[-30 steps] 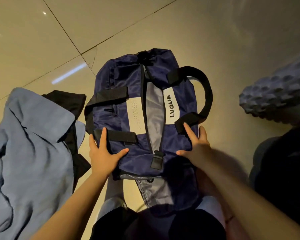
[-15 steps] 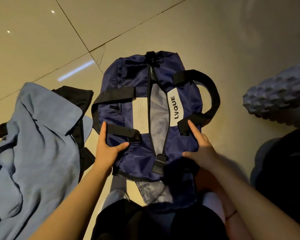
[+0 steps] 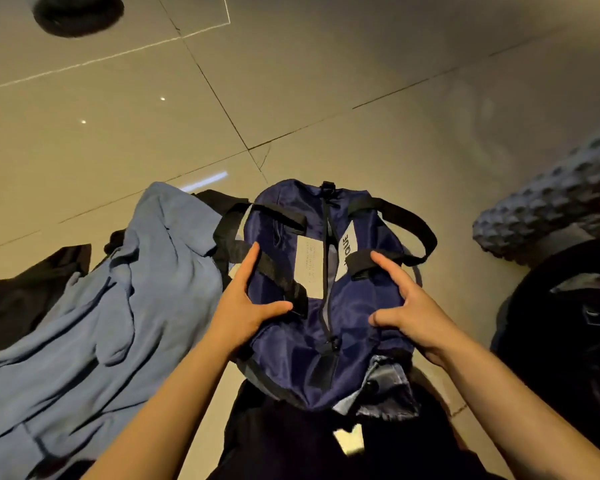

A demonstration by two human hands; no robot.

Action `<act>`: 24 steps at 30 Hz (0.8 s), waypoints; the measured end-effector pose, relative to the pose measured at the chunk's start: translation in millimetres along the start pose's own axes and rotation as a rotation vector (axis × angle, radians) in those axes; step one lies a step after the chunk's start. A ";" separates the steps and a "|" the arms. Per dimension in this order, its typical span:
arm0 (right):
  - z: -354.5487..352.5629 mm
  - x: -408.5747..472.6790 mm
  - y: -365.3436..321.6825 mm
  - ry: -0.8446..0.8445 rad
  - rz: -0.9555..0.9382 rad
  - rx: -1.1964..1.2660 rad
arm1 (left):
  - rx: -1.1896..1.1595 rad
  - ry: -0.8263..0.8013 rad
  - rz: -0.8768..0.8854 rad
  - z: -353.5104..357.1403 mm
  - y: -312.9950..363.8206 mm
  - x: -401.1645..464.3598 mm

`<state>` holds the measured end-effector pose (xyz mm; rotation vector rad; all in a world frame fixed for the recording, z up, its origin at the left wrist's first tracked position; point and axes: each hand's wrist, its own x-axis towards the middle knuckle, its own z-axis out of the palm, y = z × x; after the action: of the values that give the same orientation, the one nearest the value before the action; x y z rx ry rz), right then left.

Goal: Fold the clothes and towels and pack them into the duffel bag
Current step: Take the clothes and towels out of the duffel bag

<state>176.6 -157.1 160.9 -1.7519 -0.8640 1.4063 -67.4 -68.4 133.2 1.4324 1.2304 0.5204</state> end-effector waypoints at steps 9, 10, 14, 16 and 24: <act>61.8 -116.6 -64.6 -0.100 -0.202 -0.170 | 0.000 0.141 0.189 -72.8 42.5 -142.3; 70.5 -131.5 -73.8 -0.103 -0.237 -0.182 | 0.020 0.162 0.212 -82.9 45.9 -160.1; 111.7 -192.5 -107.5 -0.130 -0.363 -0.246 | 0.091 0.285 0.298 -123.4 56.2 -236.7; 137.8 -222.4 -120.2 -0.162 -0.436 -0.289 | 0.086 0.372 0.328 -142.6 60.2 -278.7; 252.4 -323.0 -147.6 -0.379 -0.617 -0.410 | 0.032 0.678 0.335 -211.5 44.1 -446.4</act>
<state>-138.9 -323.2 411.2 -1.3097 -1.8226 1.1962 -390.1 -359.0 372.6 1.5537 1.5217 1.2972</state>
